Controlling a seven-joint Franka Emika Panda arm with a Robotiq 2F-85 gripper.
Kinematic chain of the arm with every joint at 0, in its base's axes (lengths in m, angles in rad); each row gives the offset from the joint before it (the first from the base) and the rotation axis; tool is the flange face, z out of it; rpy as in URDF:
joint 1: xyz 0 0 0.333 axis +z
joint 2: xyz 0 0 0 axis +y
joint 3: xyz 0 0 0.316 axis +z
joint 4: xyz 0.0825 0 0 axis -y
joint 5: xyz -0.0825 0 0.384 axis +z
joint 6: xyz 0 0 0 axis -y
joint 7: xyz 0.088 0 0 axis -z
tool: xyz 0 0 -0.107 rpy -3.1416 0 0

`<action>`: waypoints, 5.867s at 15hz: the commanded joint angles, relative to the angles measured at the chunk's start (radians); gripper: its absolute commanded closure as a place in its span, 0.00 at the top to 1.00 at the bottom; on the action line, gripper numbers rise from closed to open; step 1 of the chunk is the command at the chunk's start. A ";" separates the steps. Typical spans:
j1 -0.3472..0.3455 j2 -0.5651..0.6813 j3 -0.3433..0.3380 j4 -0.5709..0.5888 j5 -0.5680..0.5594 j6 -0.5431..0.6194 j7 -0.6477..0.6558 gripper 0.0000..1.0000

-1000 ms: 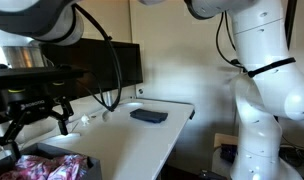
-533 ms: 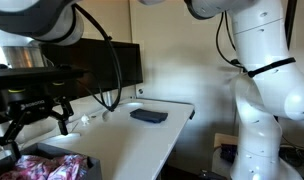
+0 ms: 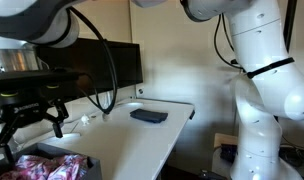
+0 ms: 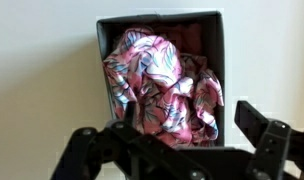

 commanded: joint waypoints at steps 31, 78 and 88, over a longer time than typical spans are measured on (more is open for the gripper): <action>-0.019 0.077 -0.011 -0.133 0.010 0.107 0.067 1.00; 0.078 0.239 -0.021 0.816 -0.048 -0.475 0.079 0.10; 0.135 0.301 -0.109 1.145 -0.125 -0.645 0.079 0.10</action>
